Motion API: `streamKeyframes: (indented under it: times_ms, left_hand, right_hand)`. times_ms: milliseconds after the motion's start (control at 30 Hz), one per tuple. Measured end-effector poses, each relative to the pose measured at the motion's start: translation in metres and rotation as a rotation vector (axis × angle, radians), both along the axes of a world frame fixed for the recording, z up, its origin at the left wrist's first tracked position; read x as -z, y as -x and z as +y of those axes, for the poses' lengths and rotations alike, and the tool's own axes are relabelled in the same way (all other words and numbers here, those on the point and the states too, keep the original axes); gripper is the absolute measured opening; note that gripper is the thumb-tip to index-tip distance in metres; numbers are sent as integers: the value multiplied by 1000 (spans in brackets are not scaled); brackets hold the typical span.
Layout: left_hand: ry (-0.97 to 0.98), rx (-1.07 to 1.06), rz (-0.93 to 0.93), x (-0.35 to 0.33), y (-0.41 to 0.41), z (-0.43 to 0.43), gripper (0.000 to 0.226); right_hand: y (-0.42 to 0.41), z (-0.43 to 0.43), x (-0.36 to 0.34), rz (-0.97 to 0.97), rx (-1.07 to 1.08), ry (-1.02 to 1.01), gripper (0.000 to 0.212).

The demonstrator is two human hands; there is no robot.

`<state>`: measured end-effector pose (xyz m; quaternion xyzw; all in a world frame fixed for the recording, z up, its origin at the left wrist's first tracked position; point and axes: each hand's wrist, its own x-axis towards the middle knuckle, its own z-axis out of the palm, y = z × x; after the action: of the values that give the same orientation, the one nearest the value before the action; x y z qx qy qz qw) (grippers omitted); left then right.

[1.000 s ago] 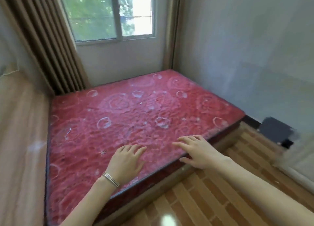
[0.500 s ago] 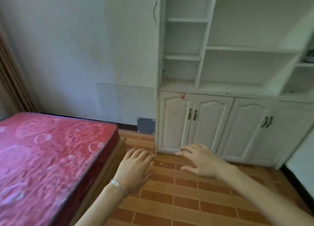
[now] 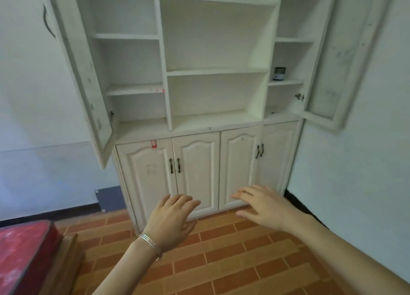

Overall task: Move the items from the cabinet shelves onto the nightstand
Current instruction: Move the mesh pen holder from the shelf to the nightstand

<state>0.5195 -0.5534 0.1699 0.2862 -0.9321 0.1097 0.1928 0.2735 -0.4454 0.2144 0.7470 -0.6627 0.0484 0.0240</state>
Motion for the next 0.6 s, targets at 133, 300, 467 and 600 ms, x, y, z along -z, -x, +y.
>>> streamKeyframes:
  times_ms: [133,300,467,600]
  left_hand:
    - [59,56,22,-21,46,-61,46]
    - [80,134,49,-66,106,-126,48]
    - [78,241,41,-66,169,-169,48]
    - [45,313,47,-53,227,-190,47]
  right_hand:
    - [39,-43,-13,-11,90,66,51]
    - [81,-93,-44,2,158,158,50]
    - [129,-116,-41,-27,233,226,47]
    - [176,-124,-22,-14,287,186,47]
